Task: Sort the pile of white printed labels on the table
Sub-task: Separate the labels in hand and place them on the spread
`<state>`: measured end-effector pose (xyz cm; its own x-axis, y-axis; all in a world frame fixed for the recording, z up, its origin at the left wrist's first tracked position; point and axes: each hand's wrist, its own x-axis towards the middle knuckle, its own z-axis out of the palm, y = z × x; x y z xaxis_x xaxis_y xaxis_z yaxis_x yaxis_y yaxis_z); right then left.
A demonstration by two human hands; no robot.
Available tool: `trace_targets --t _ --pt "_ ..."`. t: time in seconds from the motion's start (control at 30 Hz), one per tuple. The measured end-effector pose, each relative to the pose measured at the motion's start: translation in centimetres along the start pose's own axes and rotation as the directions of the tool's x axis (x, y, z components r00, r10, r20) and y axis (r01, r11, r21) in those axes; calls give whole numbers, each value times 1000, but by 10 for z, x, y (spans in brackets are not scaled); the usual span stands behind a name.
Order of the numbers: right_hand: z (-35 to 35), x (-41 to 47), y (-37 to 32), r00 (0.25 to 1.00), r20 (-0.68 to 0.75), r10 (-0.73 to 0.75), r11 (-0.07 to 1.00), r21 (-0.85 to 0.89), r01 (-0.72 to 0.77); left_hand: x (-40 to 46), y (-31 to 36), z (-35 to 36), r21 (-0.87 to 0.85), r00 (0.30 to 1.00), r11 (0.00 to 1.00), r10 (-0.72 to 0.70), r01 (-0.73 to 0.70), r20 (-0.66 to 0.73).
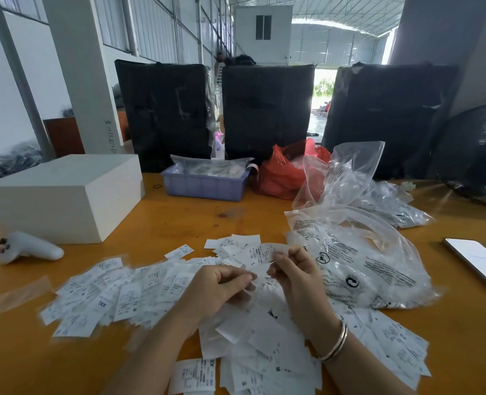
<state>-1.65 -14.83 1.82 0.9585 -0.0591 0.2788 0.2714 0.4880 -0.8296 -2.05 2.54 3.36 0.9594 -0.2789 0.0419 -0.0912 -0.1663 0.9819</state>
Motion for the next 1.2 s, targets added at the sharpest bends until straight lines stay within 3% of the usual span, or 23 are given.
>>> trace_targets --t 0.33,0.57,0.8,1.0,1.2 --pt "0 0 -1 1000 -8 -10 1000 29 11 -1 0 0 23 1000 1000 17 -17 7" --pt "2 -3 -1 998 46 -38 993 -113 44 1 -1 0 -9 1000 1000 19 -19 -22" --pt "-1 -3 0 998 -7 -66 986 -153 64 4 -2 -4 -46 994 997 56 -60 -92" --pt "5 -5 7 998 44 -51 892 -448 66 3 -7 -2 148 984 982 134 -116 -121" --pt "3 -4 5 997 -2 -75 863 -502 64 5 -7 -3 152 976 980 150 -126 -161"
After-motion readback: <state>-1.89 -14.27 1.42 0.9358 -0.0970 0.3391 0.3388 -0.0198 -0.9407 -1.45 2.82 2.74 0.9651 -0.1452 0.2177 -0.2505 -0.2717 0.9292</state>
